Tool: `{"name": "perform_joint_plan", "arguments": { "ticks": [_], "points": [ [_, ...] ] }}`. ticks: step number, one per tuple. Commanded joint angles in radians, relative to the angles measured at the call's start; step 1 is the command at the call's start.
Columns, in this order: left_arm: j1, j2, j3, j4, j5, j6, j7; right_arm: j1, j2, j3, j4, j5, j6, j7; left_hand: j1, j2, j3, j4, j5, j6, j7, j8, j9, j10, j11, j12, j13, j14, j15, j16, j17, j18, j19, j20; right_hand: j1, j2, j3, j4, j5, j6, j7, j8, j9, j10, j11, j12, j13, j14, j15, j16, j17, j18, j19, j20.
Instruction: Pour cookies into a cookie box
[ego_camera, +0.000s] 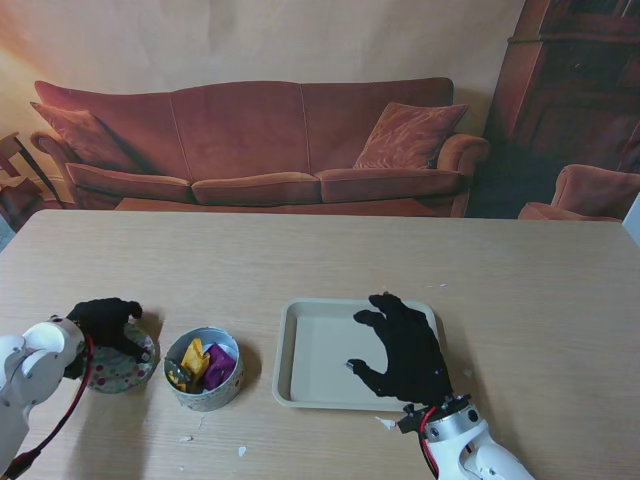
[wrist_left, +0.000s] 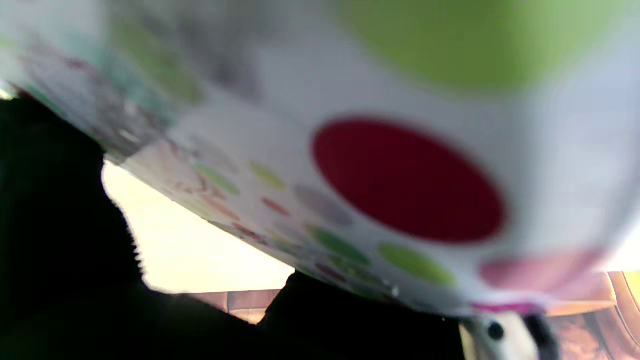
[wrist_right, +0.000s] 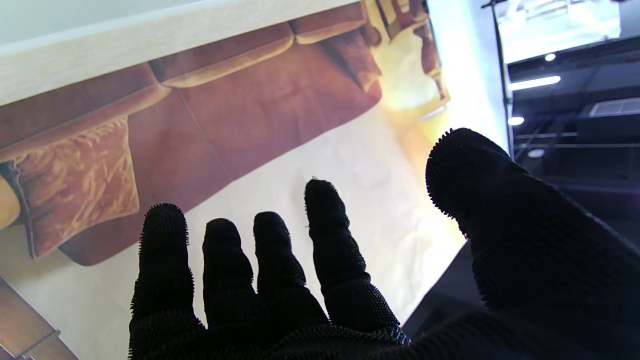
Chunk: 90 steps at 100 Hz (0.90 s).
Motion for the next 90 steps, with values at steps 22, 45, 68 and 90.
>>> {"name": "perform_joint_plan", "arguments": {
  "ticks": [22, 45, 68, 90],
  "points": [
    [0.114, -0.007, -0.102, -0.092, 0.028, -0.063, 0.004, -0.006, -0.009, -0.002, -0.001, -0.004, -0.016, -0.004, 0.159, -0.054, 0.434, 0.104, 0.284, 0.06, 0.37, 0.092, 0.36, -0.116, 0.19, -0.061, 0.172, -0.065, 0.32, -0.312, 0.057, -0.118, 0.268, 0.144, 0.004, 0.04, 0.012, 0.046, 0.057, -0.034, 0.019, 0.017, -0.015, 0.009, 0.001, 0.006, -0.004, -0.002, 0.014, 0.015, 0.002, -0.001, 0.016, -0.009],
    [0.206, -0.018, -0.223, -0.235, -0.05, -0.151, -0.058, -0.006, -0.013, -0.005, -0.001, 0.006, -0.02, -0.017, 0.32, -0.008, 0.335, 0.092, 0.421, -0.072, 0.481, -0.089, 0.442, -0.037, 0.054, -0.1, 0.166, 0.074, 0.262, -0.333, 0.043, 0.036, 0.268, 0.067, 0.003, 0.064, 0.002, 0.048, 0.053, -0.033, 0.014, 0.022, -0.018, 0.008, 0.002, 0.006, -0.001, -0.005, 0.014, 0.015, 0.006, -0.002, 0.023, -0.009],
    [0.291, -0.02, -0.324, -0.362, -0.157, -0.225, -0.153, -0.005, -0.017, -0.008, 0.0, 0.015, -0.025, -0.033, 0.494, 0.037, 0.18, 0.132, 0.384, -0.178, 0.392, -0.2, 0.406, -0.088, -0.29, -0.316, 0.061, 0.268, -0.39, -0.361, -0.007, 0.237, 0.037, -0.351, 0.003, 0.083, -0.002, 0.051, 0.024, -0.017, 0.007, 0.027, -0.031, 0.01, 0.009, 0.01, 0.005, -0.005, 0.017, 0.016, 0.02, -0.003, 0.038, -0.006],
    [0.366, -0.025, -0.381, -0.429, -0.242, -0.311, -0.155, -0.01, -0.021, -0.009, -0.003, 0.027, -0.025, -0.038, 0.523, 0.104, 0.132, 0.135, 0.362, -0.232, 0.377, -0.136, 0.408, -0.129, -0.425, -0.405, -0.218, 0.208, -0.65, -0.433, -0.624, 0.346, -0.501, -0.238, 0.001, 0.107, -0.011, 0.054, 0.005, -0.004, 0.007, 0.03, -0.047, 0.011, 0.018, 0.014, 0.009, -0.005, 0.019, 0.017, 0.028, -0.002, 0.053, -0.003]
  ]
}}
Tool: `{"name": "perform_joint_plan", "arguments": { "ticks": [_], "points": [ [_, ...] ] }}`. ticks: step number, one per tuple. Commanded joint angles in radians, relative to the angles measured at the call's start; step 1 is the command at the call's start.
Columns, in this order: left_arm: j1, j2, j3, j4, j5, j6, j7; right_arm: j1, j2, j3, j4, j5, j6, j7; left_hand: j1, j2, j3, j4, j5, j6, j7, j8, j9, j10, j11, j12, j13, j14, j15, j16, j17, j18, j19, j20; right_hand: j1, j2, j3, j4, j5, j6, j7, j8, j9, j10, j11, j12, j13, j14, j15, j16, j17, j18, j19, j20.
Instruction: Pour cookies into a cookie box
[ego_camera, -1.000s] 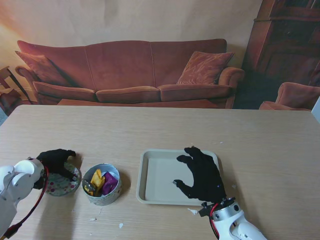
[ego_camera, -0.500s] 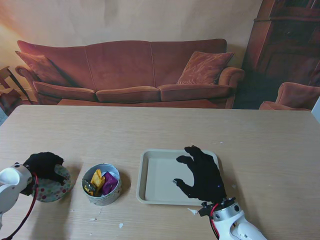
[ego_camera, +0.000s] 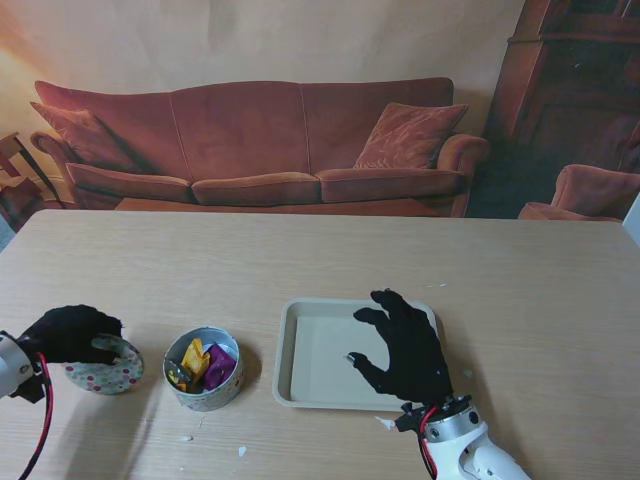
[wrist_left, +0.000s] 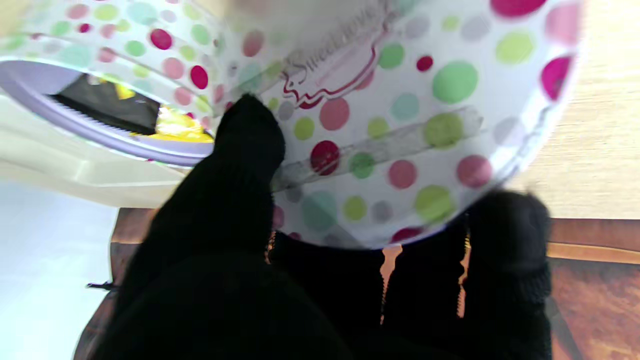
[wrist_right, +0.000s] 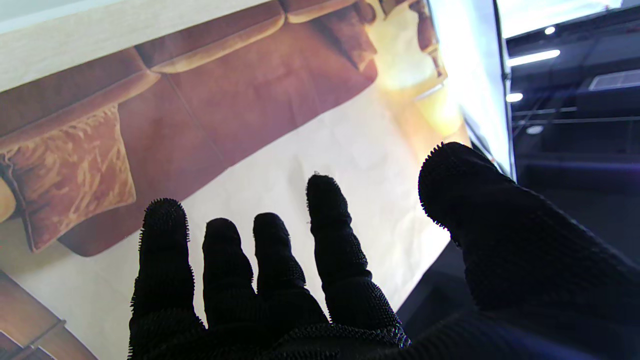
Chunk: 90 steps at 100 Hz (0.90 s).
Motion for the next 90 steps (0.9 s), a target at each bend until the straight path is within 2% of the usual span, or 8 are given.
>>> {"name": "perform_joint_plan", "arguments": {
  "ticks": [1, 7, 16, 46, 56, 63, 78, 90],
  "points": [
    [0.035, -0.002, -0.013, -0.029, -0.036, -0.017, -0.007, -0.009, -0.01, -0.004, -0.006, 0.007, -0.004, 0.01, 0.065, 0.04, -0.027, 0.015, -0.005, -0.007, 0.014, 0.031, 0.02, -0.04, -0.03, -0.033, -0.055, -0.019, -0.058, -0.038, -0.184, 0.023, -0.166, 0.045, 0.002, 0.033, -0.01, 0.055, -0.027, 0.017, 0.006, 0.006, -0.036, 0.009, 0.013, 0.008, 0.008, -0.005, 0.019, 0.008, 0.004, -0.002, 0.016, -0.002],
    [0.06, -0.005, -0.024, -0.045, -0.069, -0.035, -0.003, -0.01, -0.01, -0.004, -0.007, 0.007, -0.004, 0.009, 0.08, 0.045, -0.03, 0.019, -0.014, 0.0, 0.019, 0.053, 0.009, -0.023, -0.037, -0.064, -0.075, -0.034, -0.096, -0.071, -0.231, 0.021, -0.278, 0.029, 0.005, 0.035, -0.01, 0.056, -0.031, 0.018, 0.006, 0.006, -0.037, 0.01, 0.016, 0.009, 0.012, -0.005, 0.021, 0.009, 0.008, 0.0, 0.02, -0.001],
    [0.093, -0.014, -0.032, -0.06, -0.113, -0.076, 0.03, -0.012, -0.01, -0.003, -0.009, 0.007, -0.003, 0.01, 0.085, 0.033, -0.019, 0.02, -0.006, 0.007, 0.022, 0.064, 0.019, -0.011, -0.043, -0.087, -0.067, -0.035, -0.106, -0.091, -0.227, 0.017, -0.334, -0.002, 0.009, 0.035, -0.008, 0.057, -0.04, 0.023, 0.006, 0.007, -0.039, 0.011, 0.018, 0.009, 0.016, -0.006, 0.023, 0.009, 0.013, 0.002, 0.025, 0.0],
    [0.169, -0.017, -0.061, -0.15, -0.134, -0.177, 0.042, -0.017, -0.01, 0.0, -0.014, 0.015, -0.005, 0.024, 0.077, 0.029, 0.028, 0.008, -0.014, 0.007, 0.029, 0.091, 0.016, -0.013, -0.032, -0.058, -0.081, -0.046, -0.105, -0.088, -0.294, -0.008, -0.439, -0.071, 0.029, 0.052, 0.005, 0.06, -0.064, 0.037, 0.004, 0.006, -0.044, 0.01, 0.023, 0.01, 0.021, -0.005, 0.023, 0.01, 0.022, 0.004, 0.034, 0.001],
    [0.191, -0.017, -0.072, -0.181, -0.132, -0.212, 0.046, -0.018, -0.011, 0.001, -0.016, 0.017, -0.004, 0.022, 0.075, 0.024, 0.054, 0.003, -0.021, 0.015, 0.038, 0.112, 0.013, -0.006, -0.023, -0.033, -0.075, -0.045, -0.095, -0.073, -0.287, -0.025, -0.446, -0.084, 0.036, 0.061, 0.013, 0.06, -0.071, 0.041, 0.006, 0.006, -0.044, 0.009, 0.026, 0.011, 0.025, -0.006, 0.025, 0.011, 0.026, 0.003, 0.036, 0.002],
    [0.211, -0.018, -0.082, -0.205, -0.137, -0.233, 0.047, -0.02, -0.011, 0.001, -0.017, 0.02, -0.003, 0.023, 0.059, 0.01, 0.106, -0.01, -0.022, 0.026, 0.041, 0.122, 0.019, 0.004, -0.028, -0.022, -0.063, -0.04, -0.095, -0.065, -0.277, -0.024, -0.444, -0.095, 0.037, 0.062, 0.015, 0.06, -0.077, 0.044, 0.006, 0.006, -0.043, 0.009, 0.028, 0.012, 0.026, -0.005, 0.025, 0.011, 0.026, 0.004, 0.037, 0.002],
    [0.244, -0.018, -0.104, -0.247, -0.143, -0.271, 0.046, -0.019, -0.013, 0.0, -0.017, 0.028, -0.006, 0.025, 0.048, 0.001, 0.127, -0.012, -0.026, 0.032, 0.053, 0.138, 0.026, 0.016, -0.013, -0.017, -0.031, -0.049, -0.09, -0.064, -0.239, -0.018, -0.437, -0.101, 0.036, 0.064, 0.016, 0.059, -0.084, 0.048, 0.009, 0.005, -0.045, 0.007, 0.031, 0.012, 0.028, -0.006, 0.025, 0.011, 0.029, 0.004, 0.04, 0.002],
    [0.262, -0.013, -0.1, -0.265, -0.198, -0.276, 0.02, -0.02, -0.013, 0.0, -0.018, 0.032, -0.009, 0.029, 0.048, 0.001, 0.138, -0.013, -0.028, 0.043, 0.054, 0.143, 0.023, 0.021, -0.006, -0.016, -0.029, -0.044, -0.092, -0.063, -0.239, -0.014, -0.437, -0.105, 0.033, 0.065, 0.014, 0.059, -0.088, 0.049, 0.01, 0.004, -0.045, 0.007, 0.032, 0.013, 0.03, -0.005, 0.026, 0.011, 0.031, 0.005, 0.041, 0.002]
  ]
}}
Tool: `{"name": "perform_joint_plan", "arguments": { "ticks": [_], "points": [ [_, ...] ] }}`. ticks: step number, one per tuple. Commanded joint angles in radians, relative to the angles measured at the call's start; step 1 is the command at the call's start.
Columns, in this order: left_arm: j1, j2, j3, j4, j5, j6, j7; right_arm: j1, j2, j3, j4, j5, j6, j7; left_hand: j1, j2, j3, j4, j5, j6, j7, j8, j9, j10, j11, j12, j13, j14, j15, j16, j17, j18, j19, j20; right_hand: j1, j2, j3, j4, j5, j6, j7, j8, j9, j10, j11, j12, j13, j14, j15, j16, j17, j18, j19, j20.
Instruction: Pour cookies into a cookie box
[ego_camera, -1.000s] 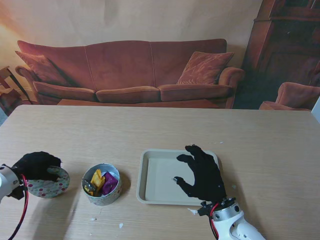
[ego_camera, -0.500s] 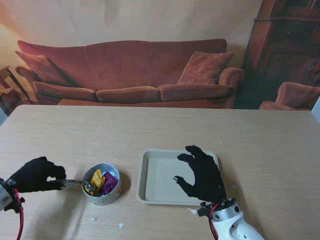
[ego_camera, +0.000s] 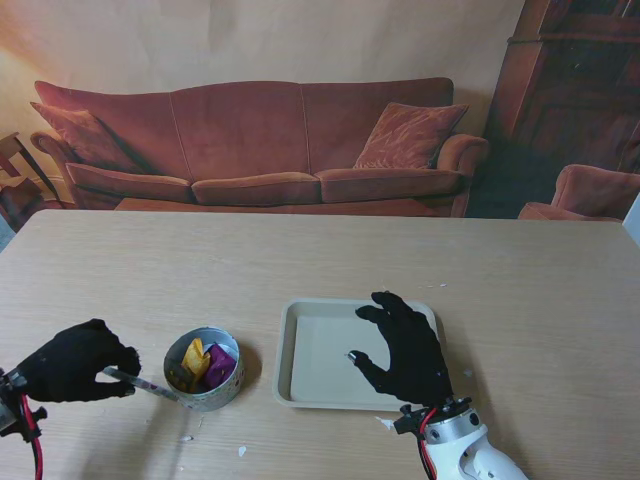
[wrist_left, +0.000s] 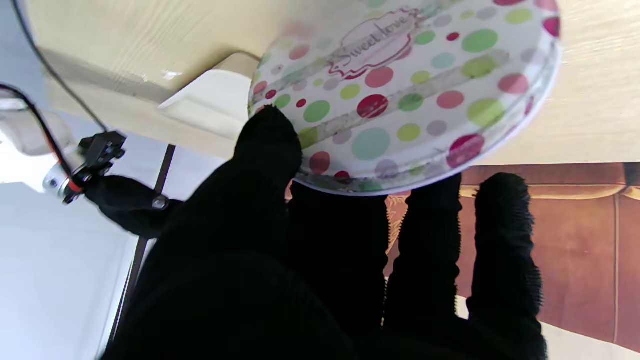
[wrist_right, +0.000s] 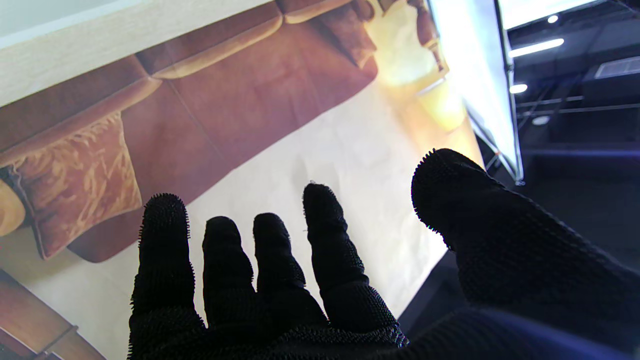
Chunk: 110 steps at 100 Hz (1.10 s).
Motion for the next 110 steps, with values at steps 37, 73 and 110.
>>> {"name": "perform_joint_plan", "arguments": {
  "ticks": [37, 73, 110],
  "points": [
    [-0.008, 0.003, 0.086, -0.059, -0.073, -0.001, -0.023, -0.011, -0.011, -0.003, -0.011, 0.018, -0.015, 0.023, 0.015, 0.007, 0.052, 0.002, -0.025, 0.001, 0.047, 0.051, 0.01, -0.023, 0.045, 0.029, 0.019, -0.021, 0.015, 0.024, 0.007, -0.007, 0.011, -0.018, 0.011, 0.036, -0.004, 0.062, -0.033, 0.015, 0.01, -0.004, -0.035, 0.005, 0.014, 0.007, 0.034, -0.006, 0.036, 0.011, 0.012, 0.011, 0.022, 0.005],
    [-0.135, -0.008, 0.244, -0.026, -0.022, 0.11, 0.01, -0.009, -0.012, -0.014, -0.017, 0.037, -0.011, 0.045, 0.027, 0.092, -0.012, 0.015, -0.095, 0.0, 0.057, 0.137, -0.05, -0.037, 0.109, 0.064, 0.014, -0.029, 0.036, 0.042, 0.011, 0.006, 0.038, -0.011, 0.005, 0.058, -0.022, 0.068, -0.031, 0.016, 0.006, -0.009, -0.037, 0.001, 0.012, 0.005, 0.034, -0.009, 0.039, 0.013, 0.015, 0.012, 0.025, 0.007],
    [-0.297, -0.016, 0.403, 0.13, 0.013, 0.291, 0.044, 0.002, -0.012, -0.026, -0.012, 0.058, -0.008, 0.075, 0.05, 0.129, -0.055, 0.029, -0.126, 0.017, 0.051, 0.188, -0.083, -0.025, 0.145, 0.091, -0.008, -0.018, 0.058, 0.066, -0.014, 0.016, 0.055, 0.008, 0.005, 0.074, -0.035, 0.072, -0.035, 0.018, 0.001, -0.013, -0.042, 0.0, 0.011, 0.005, 0.033, -0.011, 0.039, 0.013, 0.016, 0.014, 0.026, 0.009]
  ]
}}
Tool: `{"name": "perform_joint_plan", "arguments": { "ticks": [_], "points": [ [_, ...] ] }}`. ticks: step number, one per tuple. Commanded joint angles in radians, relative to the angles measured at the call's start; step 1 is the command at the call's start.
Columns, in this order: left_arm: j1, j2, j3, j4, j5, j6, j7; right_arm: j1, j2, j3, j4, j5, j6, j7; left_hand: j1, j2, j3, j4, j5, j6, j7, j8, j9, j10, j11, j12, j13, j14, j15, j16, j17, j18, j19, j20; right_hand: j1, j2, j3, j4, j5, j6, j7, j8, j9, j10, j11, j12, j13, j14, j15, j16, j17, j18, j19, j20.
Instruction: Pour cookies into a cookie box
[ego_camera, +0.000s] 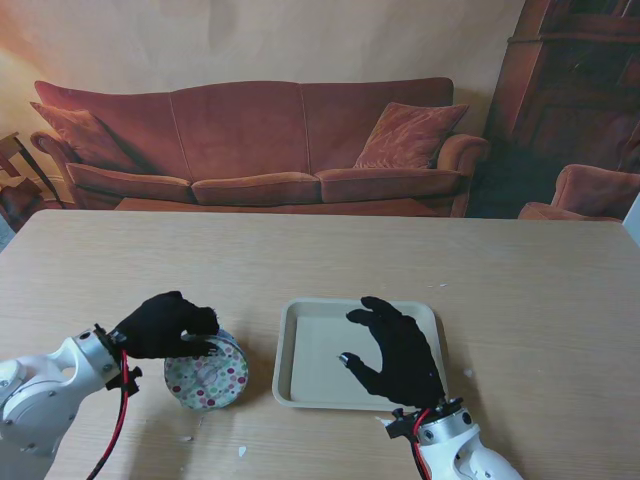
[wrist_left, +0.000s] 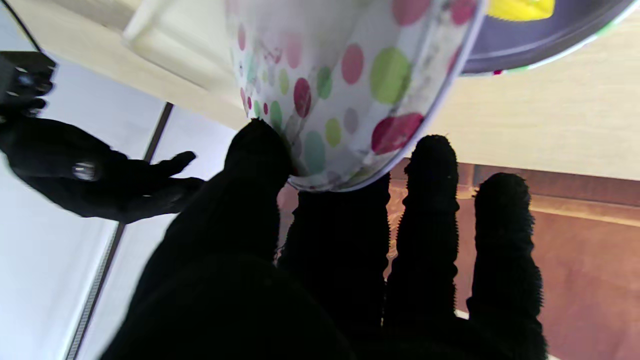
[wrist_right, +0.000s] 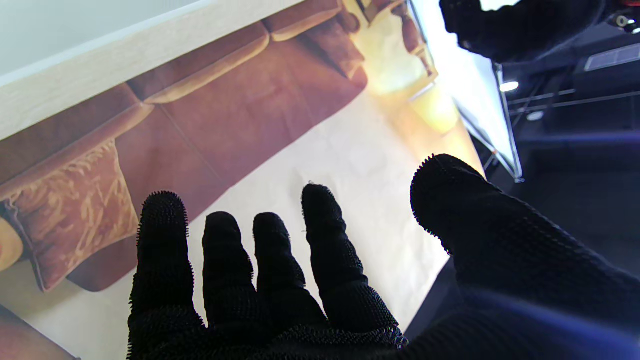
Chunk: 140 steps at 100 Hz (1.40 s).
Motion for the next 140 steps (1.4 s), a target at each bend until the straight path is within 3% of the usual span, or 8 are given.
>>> {"name": "perform_joint_plan", "arguments": {
  "ticks": [1, 36, 67, 90, 109, 130, 134, 140],
  "points": [
    [-0.022, -0.009, 0.012, 0.032, 0.003, 0.014, -0.01, -0.001, -0.008, -0.006, -0.002, 0.004, 0.002, 0.02, 0.075, 0.046, 0.008, 0.03, -0.023, -0.03, 0.04, 0.04, -0.018, -0.032, 0.017, 0.014, -0.008, 0.001, 0.025, 0.025, -0.014, 0.013, 0.021, 0.011, 0.006, 0.037, -0.016, 0.072, -0.035, 0.009, 0.0, -0.008, -0.042, -0.001, 0.001, 0.005, 0.01, -0.012, 0.013, 0.008, 0.004, 0.004, 0.014, 0.009],
    [-0.104, -0.026, 0.07, 0.202, 0.029, 0.105, 0.101, 0.011, -0.006, -0.017, 0.006, 0.024, 0.004, 0.057, 0.098, 0.065, -0.028, 0.041, -0.034, -0.016, 0.033, 0.053, -0.038, -0.012, 0.04, 0.031, -0.028, 0.018, 0.043, 0.037, -0.044, 0.032, 0.031, 0.025, 0.007, 0.049, -0.027, 0.075, -0.037, 0.01, -0.003, -0.011, -0.047, -0.001, 0.0, 0.004, 0.008, -0.009, 0.012, 0.008, 0.003, 0.006, 0.014, 0.011],
    [-0.139, -0.042, 0.082, 0.33, 0.076, 0.109, 0.249, 0.013, -0.003, -0.022, 0.005, 0.038, 0.004, 0.088, 0.106, 0.068, -0.048, 0.043, -0.032, -0.021, 0.026, 0.048, -0.043, -0.009, 0.038, 0.032, -0.038, 0.029, 0.043, 0.035, -0.053, 0.051, 0.032, 0.027, 0.009, 0.056, -0.034, 0.076, -0.03, 0.008, -0.007, -0.014, -0.046, -0.002, -0.004, 0.002, 0.01, -0.008, 0.011, 0.007, 0.003, 0.008, 0.013, 0.012],
    [-0.15, -0.05, 0.094, 0.376, 0.101, 0.101, 0.333, 0.01, -0.003, -0.019, 0.001, 0.041, 0.005, 0.093, 0.108, 0.067, -0.068, 0.045, -0.034, -0.034, 0.016, 0.031, -0.061, -0.01, 0.034, 0.041, -0.061, 0.043, 0.037, 0.032, -0.07, 0.069, 0.033, 0.03, 0.009, 0.061, -0.039, 0.077, -0.028, 0.005, -0.01, -0.015, -0.046, -0.003, -0.006, 0.001, 0.009, -0.011, 0.009, 0.006, 0.001, 0.008, 0.01, 0.013],
    [-0.157, -0.055, 0.089, 0.397, 0.161, 0.081, 0.434, 0.007, -0.004, -0.016, 0.001, 0.041, 0.002, 0.089, 0.103, 0.006, -0.054, 0.037, -0.04, -0.039, -0.06, -0.09, -0.089, -0.007, -0.093, 0.023, -0.109, 0.053, -0.043, -0.022, -0.115, 0.088, 0.018, 0.033, 0.009, 0.063, -0.042, 0.077, -0.027, 0.004, -0.011, -0.015, -0.046, -0.005, -0.006, 0.001, 0.01, -0.01, 0.01, 0.006, 0.002, 0.008, 0.01, 0.014],
    [-0.144, -0.048, 0.053, 0.383, 0.249, 0.048, 0.502, 0.007, -0.004, -0.016, 0.003, 0.044, -0.003, 0.089, 0.052, -0.029, 0.019, 0.01, -0.054, -0.041, -0.141, -0.123, -0.167, 0.009, -0.133, -0.049, -0.171, 0.04, -0.119, -0.072, -0.178, 0.079, -0.018, 0.038, 0.008, 0.067, -0.044, 0.077, -0.026, 0.002, -0.012, -0.016, -0.046, -0.005, -0.006, 0.001, 0.01, -0.012, 0.009, 0.006, 0.002, 0.007, 0.01, 0.015],
    [-0.137, -0.046, 0.042, 0.374, 0.266, 0.036, 0.515, 0.006, -0.004, -0.015, 0.003, 0.043, -0.004, 0.089, 0.042, -0.006, -0.012, 0.015, -0.072, -0.034, -0.176, -0.118, -0.24, 0.023, -0.125, -0.175, -0.228, 0.037, -0.171, -0.102, -0.226, 0.071, -0.052, 0.025, 0.008, 0.067, -0.045, 0.077, -0.026, 0.003, -0.011, -0.016, -0.046, -0.004, -0.006, 0.001, 0.01, -0.012, 0.009, 0.006, 0.002, 0.007, 0.01, 0.015],
    [-0.123, -0.045, 0.022, 0.355, 0.286, 0.01, 0.527, 0.006, -0.004, -0.014, 0.003, 0.042, -0.006, 0.089, -0.014, 0.073, -0.047, 0.025, -0.096, -0.006, -0.262, -0.104, -0.333, 0.049, -0.17, -0.234, -0.324, 0.035, -0.245, -0.145, -0.297, 0.057, -0.112, -0.001, 0.009, 0.067, -0.045, 0.077, -0.025, 0.001, -0.011, -0.016, -0.045, -0.006, -0.007, 0.001, 0.01, -0.011, 0.009, 0.006, 0.001, 0.008, 0.008, 0.015]
  ]
}}
